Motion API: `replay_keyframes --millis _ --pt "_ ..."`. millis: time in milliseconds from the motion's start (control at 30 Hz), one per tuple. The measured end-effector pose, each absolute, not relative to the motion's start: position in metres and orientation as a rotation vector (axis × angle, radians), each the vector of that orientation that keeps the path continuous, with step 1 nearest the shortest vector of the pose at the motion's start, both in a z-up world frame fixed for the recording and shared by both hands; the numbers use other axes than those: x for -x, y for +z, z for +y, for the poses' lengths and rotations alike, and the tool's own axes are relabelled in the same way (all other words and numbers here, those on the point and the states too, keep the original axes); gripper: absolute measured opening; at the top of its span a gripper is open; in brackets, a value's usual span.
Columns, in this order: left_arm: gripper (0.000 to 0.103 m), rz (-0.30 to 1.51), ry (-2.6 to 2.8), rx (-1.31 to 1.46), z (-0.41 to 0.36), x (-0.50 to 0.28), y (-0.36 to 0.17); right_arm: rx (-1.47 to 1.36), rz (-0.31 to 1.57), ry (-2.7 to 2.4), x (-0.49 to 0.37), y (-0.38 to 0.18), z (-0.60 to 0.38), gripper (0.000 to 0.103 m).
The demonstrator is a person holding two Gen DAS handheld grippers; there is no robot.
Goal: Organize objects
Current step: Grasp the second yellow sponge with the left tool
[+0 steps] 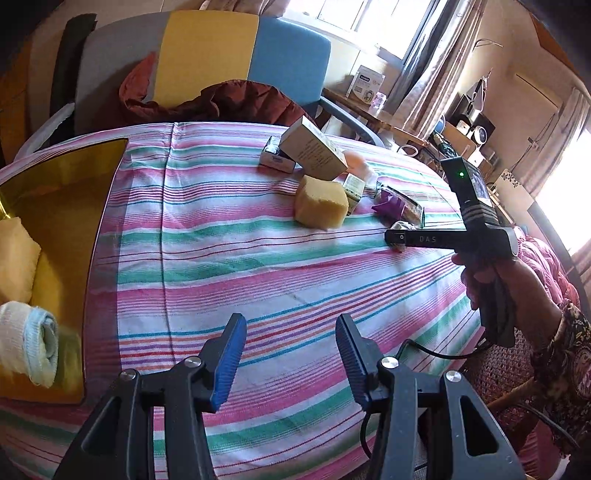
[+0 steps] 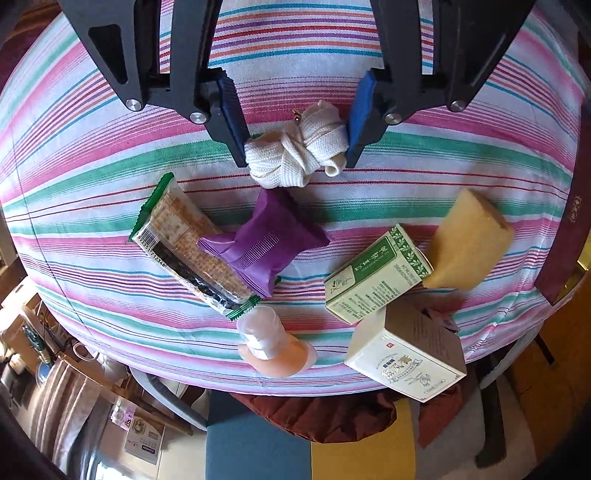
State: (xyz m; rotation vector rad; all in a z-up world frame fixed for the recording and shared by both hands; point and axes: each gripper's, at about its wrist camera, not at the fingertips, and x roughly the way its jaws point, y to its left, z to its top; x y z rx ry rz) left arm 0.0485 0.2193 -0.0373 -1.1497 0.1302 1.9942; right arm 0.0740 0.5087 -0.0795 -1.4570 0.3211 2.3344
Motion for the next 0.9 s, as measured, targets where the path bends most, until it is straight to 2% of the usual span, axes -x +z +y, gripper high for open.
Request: replay_keyframes --millis 33,100,167,633,900 --pt "0.052 0.134 1.993 1.151 0.224 -0.046 -0.038 1.459 0.325 2.332 -0.074 -0.08 0.509 0.05" --pt "0.062 0.137 1.991 1.162 0.236 -0.038 -0.039 1.462 0.345 2.328 -0.074 -0.08 0.51 0.051" --pt "0.067 0.129 1.975 1.179 0.249 -0.029 -0.04 1.464 0.357 2.328 -0.079 -0.079 0.51 0.051" --pt "0.07 0.352 2.0 1.131 0.364 0.005 -0.045 1.47 0.376 2.327 -0.082 -0.078 0.513 0.051" --pt "0.071 0.44 2.011 1.135 0.396 0.019 -0.067 1.474 0.39 2.326 -0.08 -0.077 0.514 0.051"
